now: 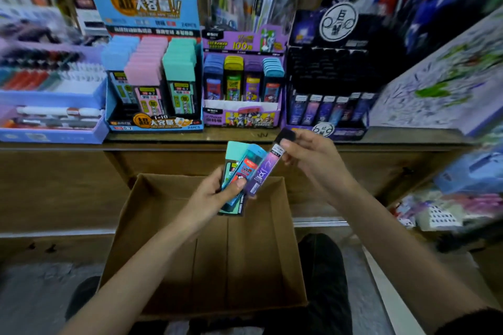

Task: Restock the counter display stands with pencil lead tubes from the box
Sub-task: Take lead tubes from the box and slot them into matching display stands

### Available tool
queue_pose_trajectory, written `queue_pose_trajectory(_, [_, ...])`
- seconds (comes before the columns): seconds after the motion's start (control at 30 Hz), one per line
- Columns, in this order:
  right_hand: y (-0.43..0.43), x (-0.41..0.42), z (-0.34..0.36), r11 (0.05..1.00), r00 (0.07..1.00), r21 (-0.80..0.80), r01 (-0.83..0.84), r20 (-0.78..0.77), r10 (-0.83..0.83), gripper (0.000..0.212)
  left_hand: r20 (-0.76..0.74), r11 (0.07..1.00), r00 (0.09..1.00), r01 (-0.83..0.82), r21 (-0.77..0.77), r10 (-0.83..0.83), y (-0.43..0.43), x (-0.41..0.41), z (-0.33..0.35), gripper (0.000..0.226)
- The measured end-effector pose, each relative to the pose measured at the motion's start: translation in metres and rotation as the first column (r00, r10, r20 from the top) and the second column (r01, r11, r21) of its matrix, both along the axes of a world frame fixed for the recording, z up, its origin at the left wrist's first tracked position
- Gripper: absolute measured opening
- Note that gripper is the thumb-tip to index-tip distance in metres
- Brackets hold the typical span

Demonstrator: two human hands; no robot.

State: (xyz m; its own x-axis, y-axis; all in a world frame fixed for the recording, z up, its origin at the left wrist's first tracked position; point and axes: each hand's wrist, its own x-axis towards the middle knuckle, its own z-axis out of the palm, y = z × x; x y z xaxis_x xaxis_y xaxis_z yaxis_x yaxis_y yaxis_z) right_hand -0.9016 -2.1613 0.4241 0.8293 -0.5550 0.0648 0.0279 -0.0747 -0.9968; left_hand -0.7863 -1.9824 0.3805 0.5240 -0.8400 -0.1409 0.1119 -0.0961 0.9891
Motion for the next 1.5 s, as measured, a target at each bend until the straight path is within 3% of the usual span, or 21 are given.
queue_pose_trajectory(0.2, [-0.061,-0.031,0.057,0.967,0.976,-0.15,0.204,0.112,-0.188,0.014,-0.003,0.987,1.0,-0.02,-0.16,0.02,-0.033,0.002,0.026,0.038])
queue_pose_trajectory(0.4, [-0.12,-0.061,0.095,0.851,0.924,-0.363,0.38,0.182,-0.335,0.016,0.029,0.97,0.997,-0.07,-0.233,0.078,-0.059,0.004,0.035,0.043])
queue_pose_trajectory(0.73, [-0.131,-0.046,0.077,0.8,0.976,-0.565,0.201,0.042,-0.215,0.025,0.037,0.973,0.996,-0.074,-0.217,0.084,-0.068,0.001,0.027,0.039])
queue_pose_trajectory(1.17, [-0.138,-0.053,0.072,0.801,0.983,-0.578,0.158,0.013,-0.184,0.025,0.045,0.974,0.995,-0.076,-0.213,0.087,-0.067,0.003,0.027,0.037])
queue_pose_trajectory(1.3, [-0.139,-0.051,0.064,0.8,0.97,-0.563,0.209,0.017,-0.242,0.025,0.042,0.973,0.995,-0.08,-0.214,0.091,-0.068,0.002,0.026,0.038])
queue_pose_trajectory(1.5, [-0.131,-0.042,0.051,0.722,0.903,-0.601,0.344,0.001,-0.43,0.015,0.037,0.974,0.995,-0.084,-0.212,0.094,-0.067,0.002,0.024,0.039])
